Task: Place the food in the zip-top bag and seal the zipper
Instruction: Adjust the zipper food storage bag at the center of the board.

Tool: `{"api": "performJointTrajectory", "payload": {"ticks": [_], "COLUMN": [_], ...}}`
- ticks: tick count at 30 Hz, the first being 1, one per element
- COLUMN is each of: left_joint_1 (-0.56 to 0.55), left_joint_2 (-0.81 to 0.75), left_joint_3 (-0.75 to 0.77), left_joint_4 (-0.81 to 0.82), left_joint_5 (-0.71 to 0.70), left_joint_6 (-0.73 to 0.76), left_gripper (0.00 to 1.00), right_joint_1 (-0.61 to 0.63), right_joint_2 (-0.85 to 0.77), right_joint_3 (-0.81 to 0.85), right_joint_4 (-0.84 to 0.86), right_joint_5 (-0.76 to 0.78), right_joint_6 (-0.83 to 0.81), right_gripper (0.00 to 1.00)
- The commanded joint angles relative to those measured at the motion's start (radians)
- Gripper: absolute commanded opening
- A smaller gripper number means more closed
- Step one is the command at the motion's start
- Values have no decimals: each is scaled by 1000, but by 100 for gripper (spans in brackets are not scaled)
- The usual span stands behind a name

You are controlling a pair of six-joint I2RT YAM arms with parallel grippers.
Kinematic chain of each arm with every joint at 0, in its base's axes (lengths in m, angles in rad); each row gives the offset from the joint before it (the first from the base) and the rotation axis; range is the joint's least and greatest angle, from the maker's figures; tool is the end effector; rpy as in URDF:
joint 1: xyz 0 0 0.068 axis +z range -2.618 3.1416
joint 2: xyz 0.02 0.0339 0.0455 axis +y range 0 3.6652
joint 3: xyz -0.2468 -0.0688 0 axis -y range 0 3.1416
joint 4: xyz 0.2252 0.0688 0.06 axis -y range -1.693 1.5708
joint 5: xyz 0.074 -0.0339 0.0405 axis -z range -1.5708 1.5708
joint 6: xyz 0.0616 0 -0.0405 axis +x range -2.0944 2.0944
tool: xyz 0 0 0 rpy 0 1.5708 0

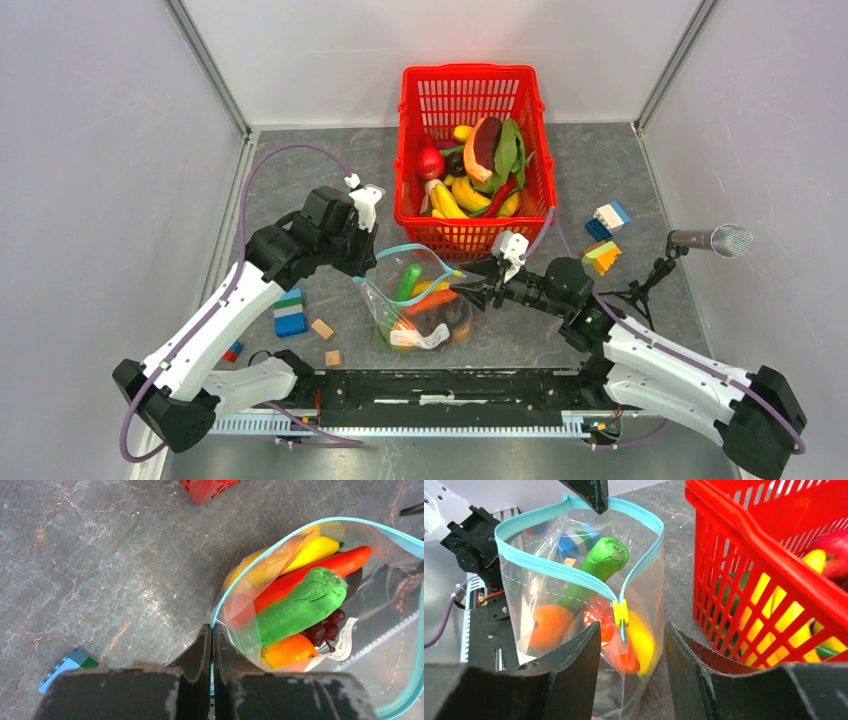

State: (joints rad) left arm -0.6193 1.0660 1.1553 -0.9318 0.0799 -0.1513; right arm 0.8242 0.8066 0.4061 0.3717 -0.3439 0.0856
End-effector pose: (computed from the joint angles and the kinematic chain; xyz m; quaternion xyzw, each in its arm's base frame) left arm 0.1679 -0.1257 0.3083 0.2303 0.9049 -0.1683 0.3158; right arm 0.1287 0.1697 0.2553 -0.3663 0.6160 0.4119 0.5628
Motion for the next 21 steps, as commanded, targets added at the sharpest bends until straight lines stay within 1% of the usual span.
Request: {"api": "performJointTrajectory", "payload": {"ticks": [1,3,5,7,8,9,11,12,13,14,15,16,17,18,19,20,21], "left_joint_1": [0,0,0,-1,0,-1,0,0,0,0,-1,-1,0,-1,-1,-1,0], "left_joint_2": [-21,-25,-28,-30,-31,-31,-36,-40,-44,-48,-51,-55,-59,-62,-65,-66,-68], "left_joint_3": [0,0,0,0,1,2,0,-3,-5,-3,-1,2,9,17,26,37,50], "left_joint_4": [39,38,38,39,39,39,43,48,52,54,57,59,62,67,73,80,86], "left_joint_5": [0,-2,-1,0,-2,-2,1,0,-7,-9,-13,-18,-19,-19,-20,-20,-10], "left_joint_6": [41,41,41,41,42,42,48,50,51,53,55,55,60,63,66,72,82], "left_gripper": [2,2,2,2,2,2,2,3,6,13,22,29,33,41,53,62,69], "right_joint_1": [-10,-12,-16,-19,-19,-20,-22,-23,-25,-24,-26,-28,-29,-30,-30,-30,-31], "right_joint_2": [44,46,42,37,39,39,33,31,28,24,20,16,8,5,0,-3,-4], "right_joint_3": [39,30,17,13,13,14,14,16,19,23,27,33,41,49,57,63,71], "right_joint_4": [48,57,78,100,105,104,99,91,73,53,31,4,-24,-47,-70,-86,-98], "right_joint_5": [-27,-28,-32,-43,-45,-43,-38,-37,-33,-31,-25,-19,-16,-14,-13,-14,-17], "right_joint_6": [5,2,9,18,21,22,19,15,10,0,-8,-19,-29,-38,-46,-53,-57], "right_gripper": [52,42,37,27,23,21,9,6,3,2,1,0,0,0,0,0,0]}}
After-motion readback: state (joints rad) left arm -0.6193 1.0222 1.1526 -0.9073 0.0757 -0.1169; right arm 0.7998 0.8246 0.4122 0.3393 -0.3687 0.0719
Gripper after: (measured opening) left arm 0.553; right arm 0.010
